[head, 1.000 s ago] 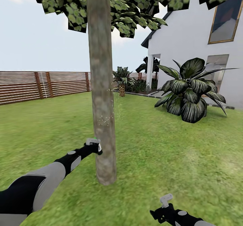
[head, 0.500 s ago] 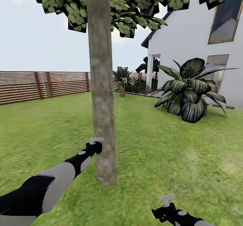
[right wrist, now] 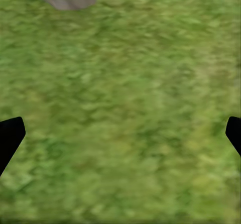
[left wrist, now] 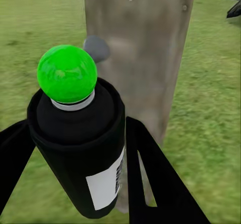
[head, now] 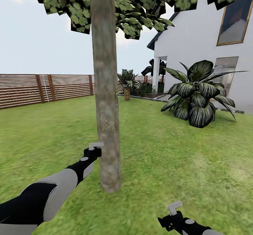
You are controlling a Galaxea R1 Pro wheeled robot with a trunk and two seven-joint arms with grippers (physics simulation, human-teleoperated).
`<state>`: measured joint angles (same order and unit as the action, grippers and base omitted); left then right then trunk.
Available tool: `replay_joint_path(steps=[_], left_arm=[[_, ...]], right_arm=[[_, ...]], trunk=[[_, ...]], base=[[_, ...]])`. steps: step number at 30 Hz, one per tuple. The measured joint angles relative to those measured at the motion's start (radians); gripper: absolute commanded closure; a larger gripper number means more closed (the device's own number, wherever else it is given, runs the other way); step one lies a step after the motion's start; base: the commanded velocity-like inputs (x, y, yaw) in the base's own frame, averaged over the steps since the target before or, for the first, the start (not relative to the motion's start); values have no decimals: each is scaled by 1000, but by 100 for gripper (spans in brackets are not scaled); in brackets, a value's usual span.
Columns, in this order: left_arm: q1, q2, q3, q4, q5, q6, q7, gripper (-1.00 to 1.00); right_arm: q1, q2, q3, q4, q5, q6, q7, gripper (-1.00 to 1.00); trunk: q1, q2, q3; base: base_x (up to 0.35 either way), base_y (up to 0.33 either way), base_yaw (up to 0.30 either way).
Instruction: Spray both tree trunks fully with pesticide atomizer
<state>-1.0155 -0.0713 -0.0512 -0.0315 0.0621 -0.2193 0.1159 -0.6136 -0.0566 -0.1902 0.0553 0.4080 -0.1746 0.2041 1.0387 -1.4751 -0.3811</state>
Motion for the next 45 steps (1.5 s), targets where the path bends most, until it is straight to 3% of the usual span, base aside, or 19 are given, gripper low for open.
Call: replay_joint_path(steps=[7,14,23,28,30,32,33,37,40,42,45], left_arm=[[0,-2,0,1,0,0,8,100],[0,-2,-1,1,-2,0,-72,100],[0,-2,-2,-4,0,1,-79,100],[0,-2,-6,-18,3,34,-79,100],[0,-1,-7,-81,3,134,-79,100],[0,0,-6,-204,1,287,-79,100],[0,0,-5,-304,1,406,-79,100],[0,1,-5,-613,1,706,-78,100],[0,-1,-8,-774,1,833,-78,100],[0,-6,-8,-830,1,879,-78,100],[-2,-14,-8,-918,1,1057,-75,100]], right_arm=[[0,0,0,0,0,0,0,-100],[5,0,0,0,1,0,0,-100],[12,0,6,-2,5,-1,-3,-100],[12,0,6,-1,9,1,-65,-100],[13,0,6,0,11,2,-83,-100],[15,-2,7,0,15,2,-90,-100],[17,-3,7,0,30,3,-93,-100],[23,-1,8,0,124,3,-95,-100],[29,0,8,0,153,4,-95,-100],[30,0,8,0,157,3,-95,-100],[34,0,8,0,160,3,-95,-100]], trunk=[[0,0,0],[0,0,0],[0,0,0],[0,0,0],[0,0,0],[0,0,0],[0,0,0],[0,0,0],[0,0,0],[0,0,0],[0,0,0]], base=[[0,0,0],[0,0,0],[0,0,0],[0,0,0],[0,0,0],[0,0,0],[0,0,0],[0,0,0],[0,0,0],[0,0,0],[0,0,0]])
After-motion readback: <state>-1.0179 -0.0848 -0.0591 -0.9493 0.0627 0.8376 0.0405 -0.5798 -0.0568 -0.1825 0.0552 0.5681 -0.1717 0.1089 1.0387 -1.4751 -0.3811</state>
